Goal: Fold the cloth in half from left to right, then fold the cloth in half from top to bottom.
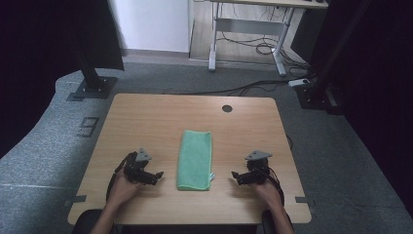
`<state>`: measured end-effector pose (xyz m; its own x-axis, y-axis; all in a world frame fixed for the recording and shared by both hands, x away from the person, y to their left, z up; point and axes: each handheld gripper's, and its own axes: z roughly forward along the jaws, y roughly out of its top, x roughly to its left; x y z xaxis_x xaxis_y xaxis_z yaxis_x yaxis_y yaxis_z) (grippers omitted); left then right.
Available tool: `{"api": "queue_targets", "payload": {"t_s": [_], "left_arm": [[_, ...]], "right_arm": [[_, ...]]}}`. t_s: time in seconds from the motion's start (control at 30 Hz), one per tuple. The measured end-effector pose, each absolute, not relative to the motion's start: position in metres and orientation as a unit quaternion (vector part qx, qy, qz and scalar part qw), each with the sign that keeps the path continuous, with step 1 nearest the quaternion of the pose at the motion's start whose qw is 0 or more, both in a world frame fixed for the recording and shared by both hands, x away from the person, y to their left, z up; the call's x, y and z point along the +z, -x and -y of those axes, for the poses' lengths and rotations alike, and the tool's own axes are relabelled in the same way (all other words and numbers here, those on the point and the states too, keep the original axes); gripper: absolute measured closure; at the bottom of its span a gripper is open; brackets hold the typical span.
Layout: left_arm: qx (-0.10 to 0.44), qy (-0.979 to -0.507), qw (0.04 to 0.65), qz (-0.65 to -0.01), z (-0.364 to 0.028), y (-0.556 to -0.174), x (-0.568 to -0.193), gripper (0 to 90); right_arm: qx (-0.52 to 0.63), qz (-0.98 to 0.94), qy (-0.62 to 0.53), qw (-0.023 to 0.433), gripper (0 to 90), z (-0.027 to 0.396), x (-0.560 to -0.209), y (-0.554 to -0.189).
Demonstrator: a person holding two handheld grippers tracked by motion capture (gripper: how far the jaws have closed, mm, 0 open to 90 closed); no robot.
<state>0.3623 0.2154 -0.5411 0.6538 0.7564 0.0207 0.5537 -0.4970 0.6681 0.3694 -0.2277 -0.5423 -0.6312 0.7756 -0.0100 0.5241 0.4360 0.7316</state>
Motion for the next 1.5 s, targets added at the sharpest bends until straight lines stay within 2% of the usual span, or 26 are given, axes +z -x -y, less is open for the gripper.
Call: {"api": "queue_targets", "payload": {"t_s": [0.27,1.0,1.2,1.5], "left_arm": [[0.155,-0.852,0.32,-0.383,-0.214,-0.364,-0.548,0.0],[0.146,-0.847,0.32,-0.398,-0.212,-0.366,-0.549,0.0],[0.141,-0.848,0.304,-0.41,-0.204,-0.37,-0.545,0.0],[0.142,-0.838,0.335,-0.406,-0.193,-0.383,-0.529,0.2]], "right_arm": [[0.351,-0.829,-0.403,0.165,0.0,0.235,-0.557,-0.374],[0.351,-0.828,-0.404,0.167,0.0,0.235,-0.557,-0.374],[0.351,-0.828,-0.404,0.167,0.0,0.235,-0.557,-0.374],[0.35,-0.826,-0.408,0.168,0.0,0.234,-0.557,-0.374]]}}
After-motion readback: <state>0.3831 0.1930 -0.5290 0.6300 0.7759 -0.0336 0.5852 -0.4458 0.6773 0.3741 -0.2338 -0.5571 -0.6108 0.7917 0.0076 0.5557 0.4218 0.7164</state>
